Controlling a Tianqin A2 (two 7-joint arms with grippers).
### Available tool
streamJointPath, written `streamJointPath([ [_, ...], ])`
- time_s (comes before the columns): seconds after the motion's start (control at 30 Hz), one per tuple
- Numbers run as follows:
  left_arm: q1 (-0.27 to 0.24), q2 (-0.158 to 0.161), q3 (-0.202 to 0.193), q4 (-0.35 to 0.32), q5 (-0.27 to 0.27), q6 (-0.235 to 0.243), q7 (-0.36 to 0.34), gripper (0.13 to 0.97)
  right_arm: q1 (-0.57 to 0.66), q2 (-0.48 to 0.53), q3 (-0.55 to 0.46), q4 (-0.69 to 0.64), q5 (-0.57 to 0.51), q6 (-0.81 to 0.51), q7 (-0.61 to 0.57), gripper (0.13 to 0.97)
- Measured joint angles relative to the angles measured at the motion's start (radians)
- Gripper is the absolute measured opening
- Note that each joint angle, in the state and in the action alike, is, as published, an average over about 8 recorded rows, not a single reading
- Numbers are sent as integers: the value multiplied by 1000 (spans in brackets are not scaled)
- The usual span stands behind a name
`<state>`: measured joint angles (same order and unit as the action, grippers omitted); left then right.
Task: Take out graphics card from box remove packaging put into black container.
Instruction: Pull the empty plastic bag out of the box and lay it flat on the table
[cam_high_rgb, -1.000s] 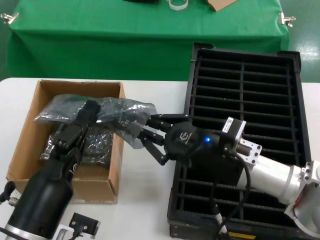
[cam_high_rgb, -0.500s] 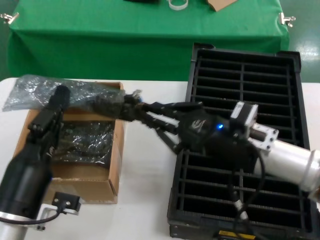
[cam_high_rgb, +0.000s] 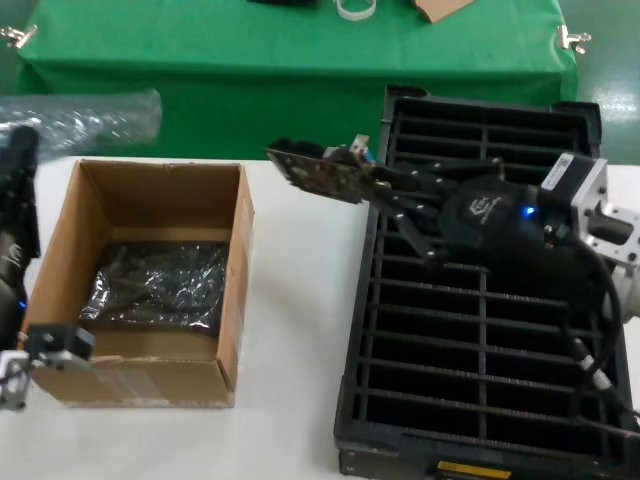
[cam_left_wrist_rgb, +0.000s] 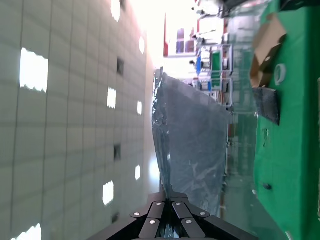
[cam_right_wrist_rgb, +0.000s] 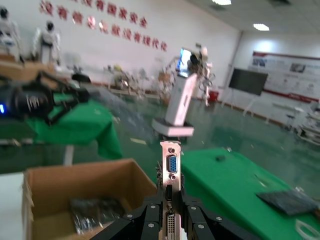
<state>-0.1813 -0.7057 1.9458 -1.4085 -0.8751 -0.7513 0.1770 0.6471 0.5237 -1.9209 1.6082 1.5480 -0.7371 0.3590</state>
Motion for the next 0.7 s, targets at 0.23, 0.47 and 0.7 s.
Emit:
streamJointPath([
  [0.23,20,-16,-88,-104,-198,145,-139,139,79,22,-17,47,-253,-72,270,188],
  [0.47,38,-56,-151,-230,-396,323,-323,139,209,-24,-42,38,-516,-228,495,188],
  [0.7,8,-106,-177,-283,-497,423,-517,139,340,-93,-77,7,-718,-394,627,188],
])
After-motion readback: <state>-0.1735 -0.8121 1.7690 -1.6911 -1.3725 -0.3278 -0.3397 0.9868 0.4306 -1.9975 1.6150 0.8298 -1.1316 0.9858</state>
